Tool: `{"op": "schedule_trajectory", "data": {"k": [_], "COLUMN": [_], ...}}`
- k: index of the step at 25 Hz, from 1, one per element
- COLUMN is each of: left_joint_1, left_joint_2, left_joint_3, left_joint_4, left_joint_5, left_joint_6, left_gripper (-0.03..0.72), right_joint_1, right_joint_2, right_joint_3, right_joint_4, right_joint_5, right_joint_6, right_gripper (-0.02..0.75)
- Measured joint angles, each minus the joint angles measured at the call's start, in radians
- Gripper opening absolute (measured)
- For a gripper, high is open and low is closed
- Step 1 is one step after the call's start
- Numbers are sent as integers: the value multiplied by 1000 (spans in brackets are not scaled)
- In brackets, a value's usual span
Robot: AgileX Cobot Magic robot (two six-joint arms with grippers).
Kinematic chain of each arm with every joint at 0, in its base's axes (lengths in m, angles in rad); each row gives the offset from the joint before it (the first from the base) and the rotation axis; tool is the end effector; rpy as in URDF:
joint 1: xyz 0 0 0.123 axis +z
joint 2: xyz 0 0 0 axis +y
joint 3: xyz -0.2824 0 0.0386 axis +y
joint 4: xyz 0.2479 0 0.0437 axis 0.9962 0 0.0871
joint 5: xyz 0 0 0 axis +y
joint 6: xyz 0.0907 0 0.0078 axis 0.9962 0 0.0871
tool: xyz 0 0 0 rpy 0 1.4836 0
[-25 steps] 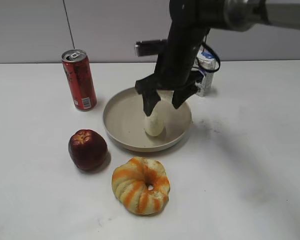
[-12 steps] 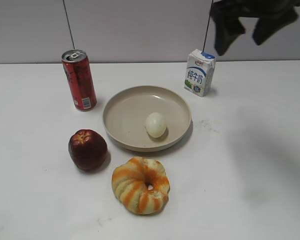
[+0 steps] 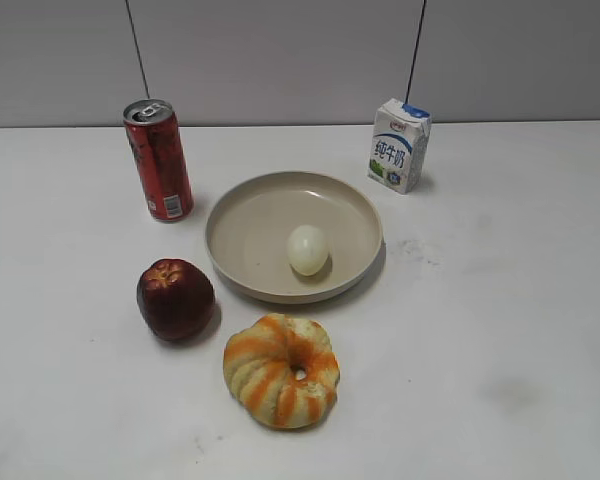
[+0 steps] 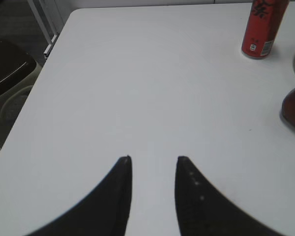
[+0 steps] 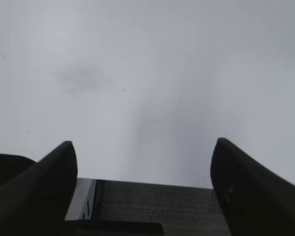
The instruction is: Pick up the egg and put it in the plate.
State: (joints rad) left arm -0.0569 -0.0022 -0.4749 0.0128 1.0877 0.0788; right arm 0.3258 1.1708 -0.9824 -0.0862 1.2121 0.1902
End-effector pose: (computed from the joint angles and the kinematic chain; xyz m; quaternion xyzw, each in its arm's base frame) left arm -0.0035 0.0012 0.2680 0.0585 0.8640 0.0119 0.5000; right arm 0.1922 0.0572 0.3069 -0.0769 0.9879 -0.0078 0.1347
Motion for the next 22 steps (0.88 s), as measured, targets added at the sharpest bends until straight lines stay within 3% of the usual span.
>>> {"op": "schedule_trajectory", "data": {"k": [12,22], "left_joint_1": [0,0], "left_joint_2": [0,0], "left_joint_3": [0,0], "left_joint_4": [0,0], "left_joint_5": [0,0], "left_joint_6": [0,0], "left_gripper": [238,238], "right_joint_1": [0,1], "right_joint_2": [-566,-776], "right_joint_3": [397,479], "right_joint_4": [58,152], "right_joint_5": [-40,-161], "right_joint_6": [13,-91], "right_gripper": [587,582]}}
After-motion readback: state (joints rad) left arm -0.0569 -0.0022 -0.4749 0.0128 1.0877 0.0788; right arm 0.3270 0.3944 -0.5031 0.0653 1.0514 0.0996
